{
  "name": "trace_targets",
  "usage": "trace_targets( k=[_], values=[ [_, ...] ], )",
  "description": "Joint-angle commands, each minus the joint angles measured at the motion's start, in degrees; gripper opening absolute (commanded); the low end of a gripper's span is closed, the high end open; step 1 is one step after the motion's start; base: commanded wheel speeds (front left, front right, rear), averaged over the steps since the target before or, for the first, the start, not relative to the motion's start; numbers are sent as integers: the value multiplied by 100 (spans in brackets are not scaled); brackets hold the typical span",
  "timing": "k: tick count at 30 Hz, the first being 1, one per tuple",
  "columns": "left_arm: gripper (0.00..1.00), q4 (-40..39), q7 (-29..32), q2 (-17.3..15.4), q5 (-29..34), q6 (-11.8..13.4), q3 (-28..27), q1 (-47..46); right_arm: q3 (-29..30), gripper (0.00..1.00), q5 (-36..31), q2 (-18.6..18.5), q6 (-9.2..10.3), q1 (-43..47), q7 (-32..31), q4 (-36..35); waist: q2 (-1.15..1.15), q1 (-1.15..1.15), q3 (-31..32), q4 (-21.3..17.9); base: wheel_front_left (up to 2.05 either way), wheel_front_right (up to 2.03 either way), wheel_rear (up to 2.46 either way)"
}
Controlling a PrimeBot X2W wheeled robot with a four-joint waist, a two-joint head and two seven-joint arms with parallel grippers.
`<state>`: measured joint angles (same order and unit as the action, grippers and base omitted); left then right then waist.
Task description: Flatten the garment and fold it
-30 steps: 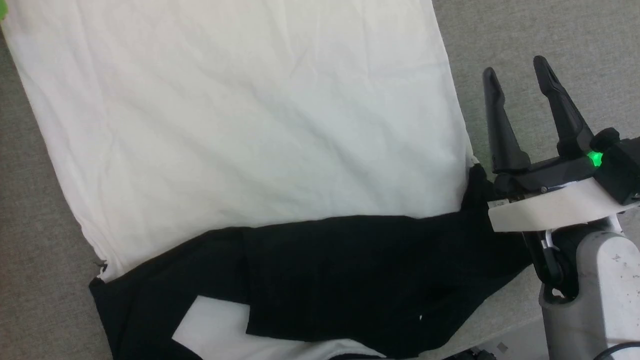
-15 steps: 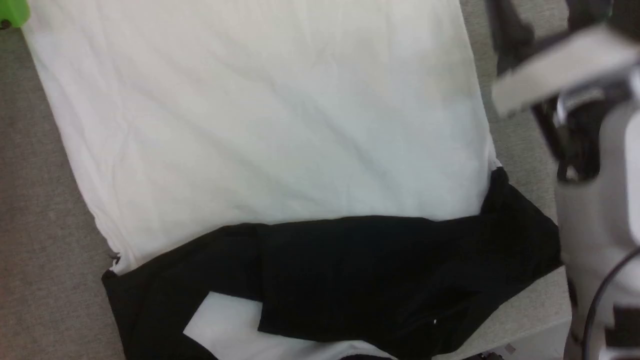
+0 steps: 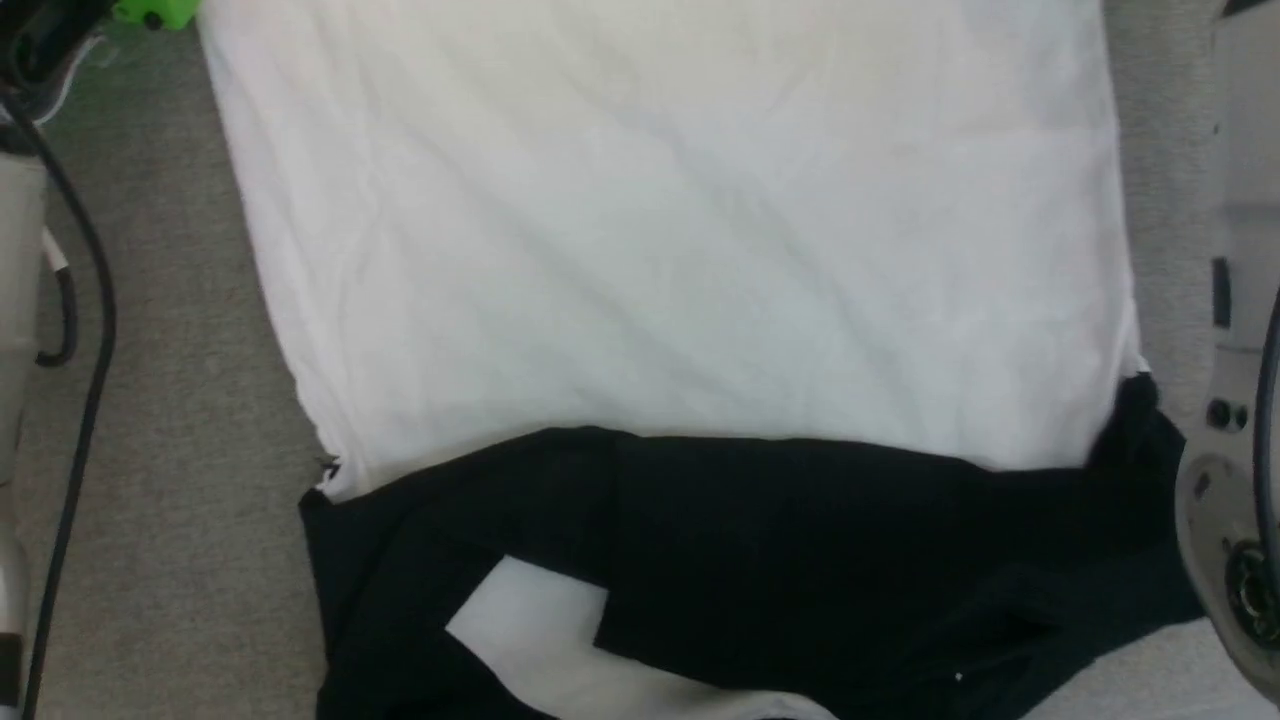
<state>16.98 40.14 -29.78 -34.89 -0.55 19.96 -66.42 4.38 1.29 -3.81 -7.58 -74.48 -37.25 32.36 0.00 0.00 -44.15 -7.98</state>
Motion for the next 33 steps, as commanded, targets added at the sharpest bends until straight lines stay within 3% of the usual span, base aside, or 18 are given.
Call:
trace_targets(
  k=[1,7,8,9,10,11,15,21,24,33],
  values=[
    [0,128,-4,68,-54,-59,91,40,121,100,-171,-1,9,-158,-161,118,0,0,-189,269,0,0,0],
    [0,233,-181,187,-40,-207,209,-52,662,100,-722,50,9,-380,-1110,459,0,0,-291,425,0,0,0],
    [0,262,-204,200,-45,-219,218,-57,709,79,-779,59,9,-372,-1365,505,0,0,-291,436,0,0,0],
    [0,287,-220,207,-50,-226,223,-59,716,48,-816,66,9,-361,-1567,529,0,0,-285,440,0,0,0],
    [0,318,-239,207,-49,-232,229,-61,701,11,-837,72,9,-347,-1805,538,0,0,-277,439,0,0,0],
    [0,341,-251,203,-47,-237,233,-64,678,0,-843,76,9,-336,-1957,516,0,0,-272,434,0,0,0],
    [0,379,-462,148,75,-207,227,-142,529,0,-809,85,9,-272,-1896,124,0,0,-253,412,0,0,0],
    [0,434,-1417,85,388,-187,154,-236,251,0,-523,82,9,-97,-688,-299,0,0,-115,377,0,0,0],
    [0,434,-2263,58,530,-182,62,-92,17,0,-153,-56,9,133,369,-416,0,0,156,362,0,0,0],
    [0,339,-3662,70,577,-326,36,692,-478,0,677,-542,9,1057,1751,-733,0,0,1065,426,0,0,0]
  ],
)
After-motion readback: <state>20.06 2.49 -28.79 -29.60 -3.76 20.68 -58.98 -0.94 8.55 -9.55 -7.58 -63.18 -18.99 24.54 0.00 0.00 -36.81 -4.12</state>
